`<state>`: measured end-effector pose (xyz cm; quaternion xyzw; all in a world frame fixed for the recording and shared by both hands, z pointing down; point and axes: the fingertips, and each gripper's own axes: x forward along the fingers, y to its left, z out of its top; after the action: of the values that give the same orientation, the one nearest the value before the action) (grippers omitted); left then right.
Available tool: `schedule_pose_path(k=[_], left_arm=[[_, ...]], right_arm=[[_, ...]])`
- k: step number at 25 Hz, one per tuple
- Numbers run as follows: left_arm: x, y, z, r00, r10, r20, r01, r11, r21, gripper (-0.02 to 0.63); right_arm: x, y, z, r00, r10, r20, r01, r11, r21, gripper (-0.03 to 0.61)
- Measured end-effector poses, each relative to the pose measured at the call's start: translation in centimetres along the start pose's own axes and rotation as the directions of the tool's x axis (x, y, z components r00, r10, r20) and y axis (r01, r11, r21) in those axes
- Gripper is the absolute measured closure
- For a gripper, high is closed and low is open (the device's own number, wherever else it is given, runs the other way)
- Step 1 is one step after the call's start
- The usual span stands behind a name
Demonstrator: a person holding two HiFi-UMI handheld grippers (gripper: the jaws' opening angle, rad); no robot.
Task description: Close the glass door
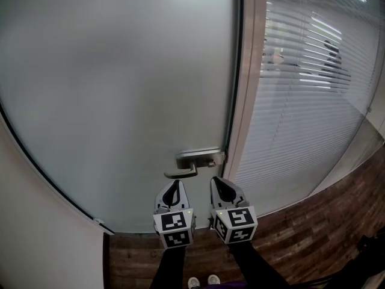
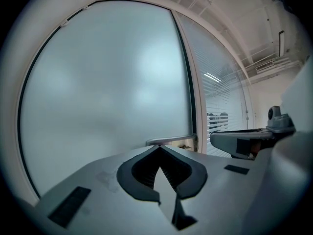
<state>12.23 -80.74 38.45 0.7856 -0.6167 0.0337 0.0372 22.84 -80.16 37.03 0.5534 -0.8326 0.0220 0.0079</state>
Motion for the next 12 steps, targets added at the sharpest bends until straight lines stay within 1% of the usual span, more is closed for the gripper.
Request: schedule_pose_path(k=[12], left_arm=[[-0.30,0.83,-0.32,1.000,0.013,-0.014,-0.012,1.000,0.017,0.612]], right_arm=[[0.06,-0.50,-0.23,1.000,-0.001,-0.010,0.001,1.000,0.011,0.581]])
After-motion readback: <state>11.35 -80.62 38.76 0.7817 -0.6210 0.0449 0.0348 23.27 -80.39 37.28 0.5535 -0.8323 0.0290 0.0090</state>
